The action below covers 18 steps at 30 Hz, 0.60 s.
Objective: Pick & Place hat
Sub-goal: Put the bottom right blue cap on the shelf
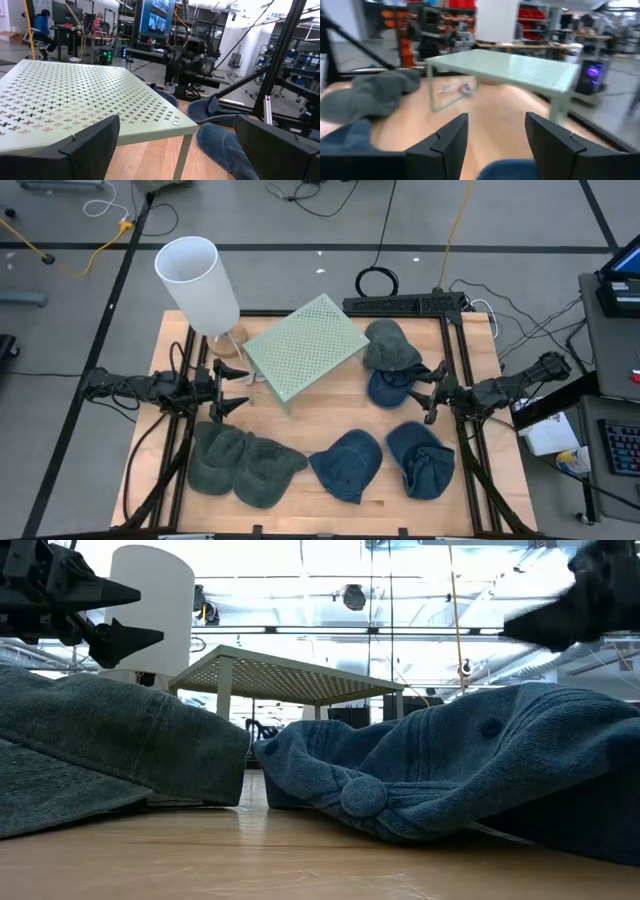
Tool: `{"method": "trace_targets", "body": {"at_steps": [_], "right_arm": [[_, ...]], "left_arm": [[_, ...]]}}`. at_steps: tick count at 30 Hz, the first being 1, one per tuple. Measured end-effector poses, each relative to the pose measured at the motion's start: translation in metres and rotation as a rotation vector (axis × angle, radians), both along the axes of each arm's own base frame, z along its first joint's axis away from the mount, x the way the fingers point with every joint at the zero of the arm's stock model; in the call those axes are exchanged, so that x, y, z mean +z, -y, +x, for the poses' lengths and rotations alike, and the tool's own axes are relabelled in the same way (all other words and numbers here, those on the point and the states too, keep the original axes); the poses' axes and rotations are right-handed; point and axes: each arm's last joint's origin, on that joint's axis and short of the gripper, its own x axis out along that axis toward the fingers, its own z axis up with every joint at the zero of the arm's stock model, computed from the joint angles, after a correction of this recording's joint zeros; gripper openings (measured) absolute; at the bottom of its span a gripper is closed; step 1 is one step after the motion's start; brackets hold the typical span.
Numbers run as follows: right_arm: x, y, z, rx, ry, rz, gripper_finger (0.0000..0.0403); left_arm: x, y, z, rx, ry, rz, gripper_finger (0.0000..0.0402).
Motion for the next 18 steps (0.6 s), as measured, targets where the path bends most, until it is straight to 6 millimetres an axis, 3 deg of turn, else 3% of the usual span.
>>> {"method": "trace_targets", "body": {"at_steps": [10,18], "right_arm": [[0.077,-0.003,0.010,-0.102,-0.199,0.111,0.0220],[0.130,-0.012,0.028,-0.187,-0.446,0.423,0.0220]], "left_arm": [[0.000,0.000,0.000,0.000,0.000,0.000,0.0399],[0.000,0.000,0.000,0.000,0.000,0.000,0.0399]]}}
